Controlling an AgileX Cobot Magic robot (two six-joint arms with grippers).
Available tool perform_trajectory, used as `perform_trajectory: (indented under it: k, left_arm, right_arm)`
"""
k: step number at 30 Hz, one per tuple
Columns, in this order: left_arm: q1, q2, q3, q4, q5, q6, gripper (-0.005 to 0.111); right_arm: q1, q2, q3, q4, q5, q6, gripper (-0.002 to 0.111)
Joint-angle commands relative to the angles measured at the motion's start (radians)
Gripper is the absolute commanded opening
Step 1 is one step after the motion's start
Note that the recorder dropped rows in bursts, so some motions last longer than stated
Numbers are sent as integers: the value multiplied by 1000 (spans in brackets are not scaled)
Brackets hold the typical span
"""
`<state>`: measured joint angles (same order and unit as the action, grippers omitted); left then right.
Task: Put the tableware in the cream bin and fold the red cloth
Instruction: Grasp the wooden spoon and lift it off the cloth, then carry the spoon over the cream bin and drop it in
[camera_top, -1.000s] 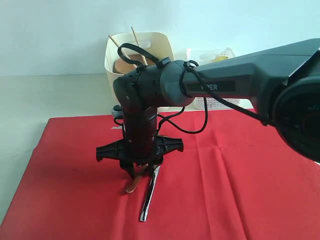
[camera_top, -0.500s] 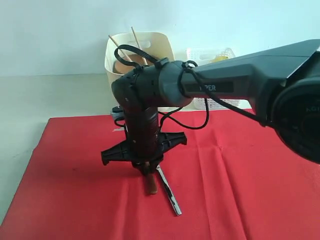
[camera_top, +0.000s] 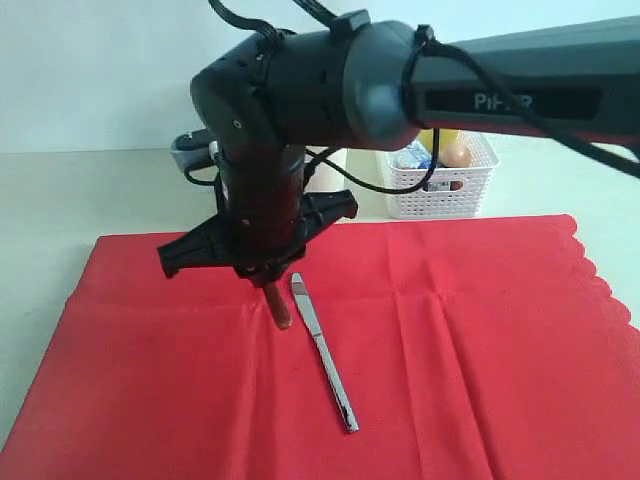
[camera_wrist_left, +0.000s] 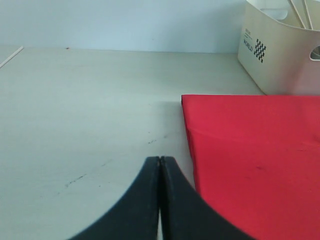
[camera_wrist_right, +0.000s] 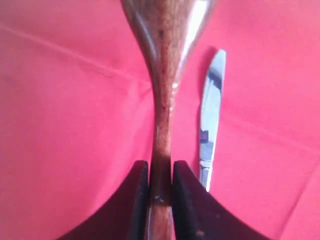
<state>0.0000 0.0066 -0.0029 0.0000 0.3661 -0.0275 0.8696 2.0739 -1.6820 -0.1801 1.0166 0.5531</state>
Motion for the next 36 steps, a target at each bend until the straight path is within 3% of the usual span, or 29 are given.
perform_trajectory:
  k: [1, 19, 36]
  left_arm:
    - [-1, -7, 3, 0, -13, 4, 0]
    - [-1, -7, 3, 0, -13, 4, 0]
    - [-1, -7, 3, 0, -13, 4, 0]
  right_arm:
    - [41, -64, -1, -59, -11, -24, 0]
    - [54, -189, 1, -331, -278, -142, 0]
    - [-219, -189, 95, -282, -851, -217, 0]
